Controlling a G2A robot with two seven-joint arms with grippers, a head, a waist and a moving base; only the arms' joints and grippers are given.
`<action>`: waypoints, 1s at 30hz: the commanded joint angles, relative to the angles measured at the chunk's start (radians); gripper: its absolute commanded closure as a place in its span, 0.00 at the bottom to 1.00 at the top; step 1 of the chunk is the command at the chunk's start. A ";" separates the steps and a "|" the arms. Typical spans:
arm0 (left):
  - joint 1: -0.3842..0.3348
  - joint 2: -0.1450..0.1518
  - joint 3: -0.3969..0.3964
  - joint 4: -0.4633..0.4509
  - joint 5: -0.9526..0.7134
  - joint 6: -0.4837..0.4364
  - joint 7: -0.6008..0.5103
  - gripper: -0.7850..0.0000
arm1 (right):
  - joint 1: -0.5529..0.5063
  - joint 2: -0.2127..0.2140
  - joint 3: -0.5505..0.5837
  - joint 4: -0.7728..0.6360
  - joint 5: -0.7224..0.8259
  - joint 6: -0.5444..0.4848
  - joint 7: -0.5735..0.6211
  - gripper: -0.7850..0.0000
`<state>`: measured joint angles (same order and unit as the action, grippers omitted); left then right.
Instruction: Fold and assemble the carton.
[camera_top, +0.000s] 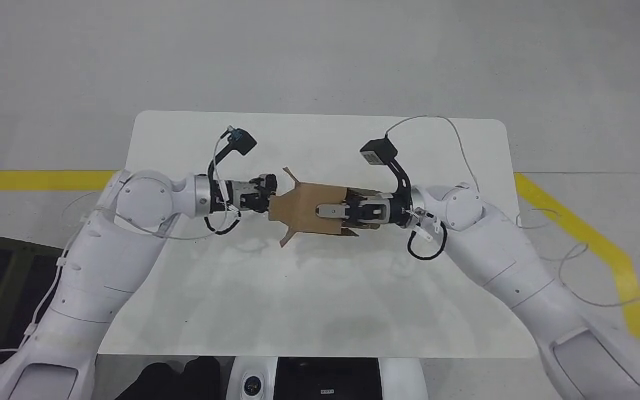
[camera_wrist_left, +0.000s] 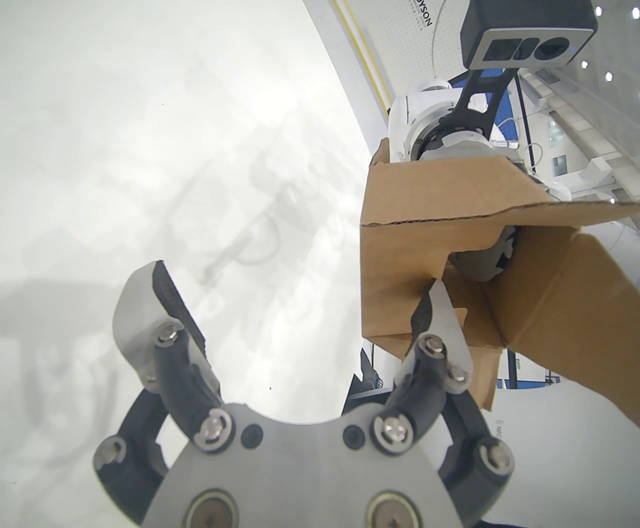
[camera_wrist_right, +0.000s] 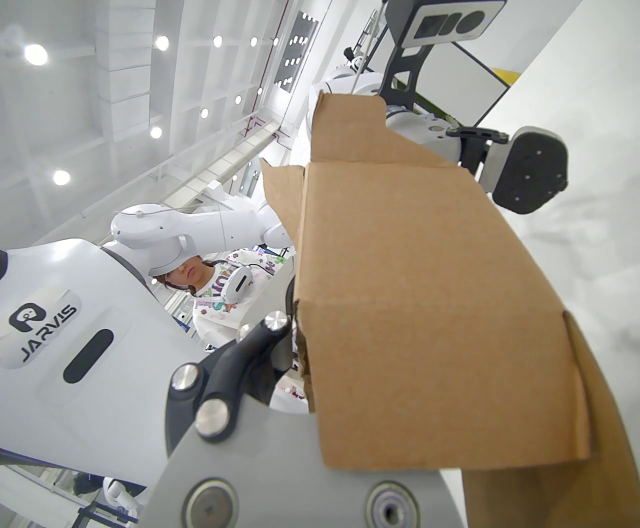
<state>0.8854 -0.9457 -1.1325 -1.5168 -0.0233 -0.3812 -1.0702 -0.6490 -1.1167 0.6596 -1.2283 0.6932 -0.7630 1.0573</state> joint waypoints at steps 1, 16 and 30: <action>-0.002 0.000 -0.001 0.004 -0.001 0.001 0.001 0.00 | 0.005 0.000 -0.003 0.010 0.000 -0.006 -0.006 1.00; 0.034 0.010 0.002 -0.028 0.135 -0.038 0.015 0.00 | 0.009 0.014 0.044 0.107 -0.030 -0.099 -0.099 1.00; 0.017 0.012 -0.015 -0.025 0.073 0.000 0.014 0.00 | 0.031 -0.013 0.003 0.108 -0.073 -0.066 -0.066 1.00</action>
<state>0.9054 -0.9329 -1.1481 -1.5443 0.0520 -0.3830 -1.0572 -0.6197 -1.1273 0.6668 -1.1173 0.6193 -0.8322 0.9879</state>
